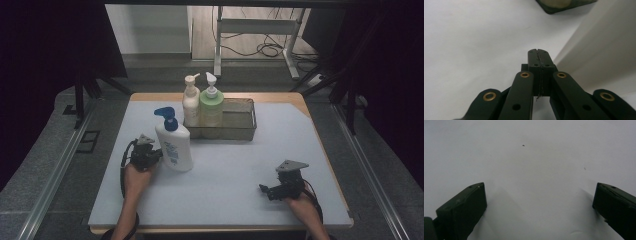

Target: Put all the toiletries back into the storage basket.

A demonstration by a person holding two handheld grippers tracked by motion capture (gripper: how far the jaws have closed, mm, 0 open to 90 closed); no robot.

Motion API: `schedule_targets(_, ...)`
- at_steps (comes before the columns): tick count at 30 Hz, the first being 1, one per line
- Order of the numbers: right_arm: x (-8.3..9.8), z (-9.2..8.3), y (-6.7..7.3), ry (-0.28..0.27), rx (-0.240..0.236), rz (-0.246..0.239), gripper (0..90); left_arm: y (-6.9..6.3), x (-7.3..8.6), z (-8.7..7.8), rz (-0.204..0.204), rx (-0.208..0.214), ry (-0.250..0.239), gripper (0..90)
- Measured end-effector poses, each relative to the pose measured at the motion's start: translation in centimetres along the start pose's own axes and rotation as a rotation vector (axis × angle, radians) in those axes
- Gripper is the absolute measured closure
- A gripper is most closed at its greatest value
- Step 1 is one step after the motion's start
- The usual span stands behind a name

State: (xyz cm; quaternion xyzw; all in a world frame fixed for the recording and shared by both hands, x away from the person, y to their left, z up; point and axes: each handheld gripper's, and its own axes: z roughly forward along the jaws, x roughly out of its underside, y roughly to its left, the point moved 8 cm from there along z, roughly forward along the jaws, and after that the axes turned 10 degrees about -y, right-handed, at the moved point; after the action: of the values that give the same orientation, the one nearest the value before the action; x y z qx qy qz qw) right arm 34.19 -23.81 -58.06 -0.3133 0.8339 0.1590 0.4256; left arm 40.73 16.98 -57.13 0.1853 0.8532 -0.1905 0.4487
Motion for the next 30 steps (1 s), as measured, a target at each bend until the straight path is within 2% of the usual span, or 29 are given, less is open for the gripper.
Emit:
schedule_targets(7,0.0,0.0,0.0,0.0,0.0,0.0,0.0,-0.1,0.1,0.0,-0.015,0.006,-0.003,89.3)
schedule_targets(11,0.0,0.0,0.0,0.0,0.0,0.0,0.0,-0.5,0.1,0.2,-0.008,0.017,-0.003,89.3)
schedule_targets(23,0.0,0.0,0.0,0.0,-0.001,0.0,0.0,-2.5,-0.1,1.0,0.017,0.047,0.006,89.2)
schedule_targets(30,0.0,0.0,0.0,-0.001,-0.001,0.0,0.0,-4.3,-0.2,1.6,0.032,0.063,0.008,89.2)
